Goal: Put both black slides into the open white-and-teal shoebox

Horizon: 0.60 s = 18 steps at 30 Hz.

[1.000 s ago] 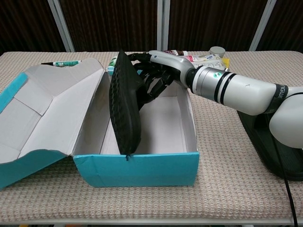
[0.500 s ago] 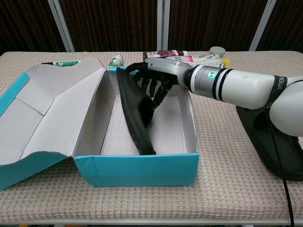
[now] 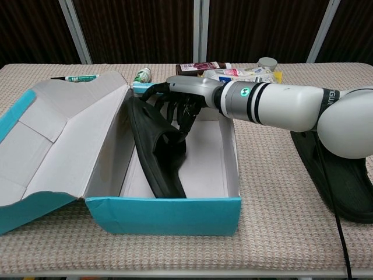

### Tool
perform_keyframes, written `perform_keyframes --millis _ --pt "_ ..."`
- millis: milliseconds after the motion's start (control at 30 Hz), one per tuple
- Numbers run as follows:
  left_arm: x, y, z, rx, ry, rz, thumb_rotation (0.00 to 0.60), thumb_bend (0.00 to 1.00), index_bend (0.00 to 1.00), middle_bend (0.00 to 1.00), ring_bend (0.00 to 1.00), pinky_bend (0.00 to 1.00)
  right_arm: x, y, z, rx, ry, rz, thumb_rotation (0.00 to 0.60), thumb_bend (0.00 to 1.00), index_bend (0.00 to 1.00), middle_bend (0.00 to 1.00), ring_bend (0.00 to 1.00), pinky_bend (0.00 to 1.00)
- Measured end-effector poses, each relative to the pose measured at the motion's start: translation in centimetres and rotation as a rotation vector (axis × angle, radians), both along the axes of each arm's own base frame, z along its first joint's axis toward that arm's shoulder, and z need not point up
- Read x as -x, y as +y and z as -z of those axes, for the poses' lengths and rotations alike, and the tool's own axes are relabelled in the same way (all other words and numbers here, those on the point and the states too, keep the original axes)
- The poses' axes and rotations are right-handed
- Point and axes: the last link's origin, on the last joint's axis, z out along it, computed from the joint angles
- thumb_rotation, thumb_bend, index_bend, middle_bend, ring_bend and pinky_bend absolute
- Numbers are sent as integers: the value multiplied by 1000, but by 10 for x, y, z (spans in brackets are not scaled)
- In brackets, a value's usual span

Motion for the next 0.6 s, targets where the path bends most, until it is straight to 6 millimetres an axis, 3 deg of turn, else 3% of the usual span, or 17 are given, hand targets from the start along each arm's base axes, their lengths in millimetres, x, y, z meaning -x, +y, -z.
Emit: perform_keyframes --millis 67,167,333,600 --pt "0 0 0 1 0 1 600 170 235 222 132 225 1 1 -1 -24 4 13 600 0 5 253 124 257" --pt "-1 0 1 4 1 2 600 170 235 222 132 225 1 1 -5 -58 -4 37 600 0 0 183 30 197" --pt "-1 1 2 7 4 3 600 169 235 222 132 225 2 -2 -14 -75 -33 58 600 0 0 132 0 162" --pt "-3 2 4 15 8 4 600 170 235 222 132 225 4 -6 -32 -71 -64 63 600 0 0 129 0 159"
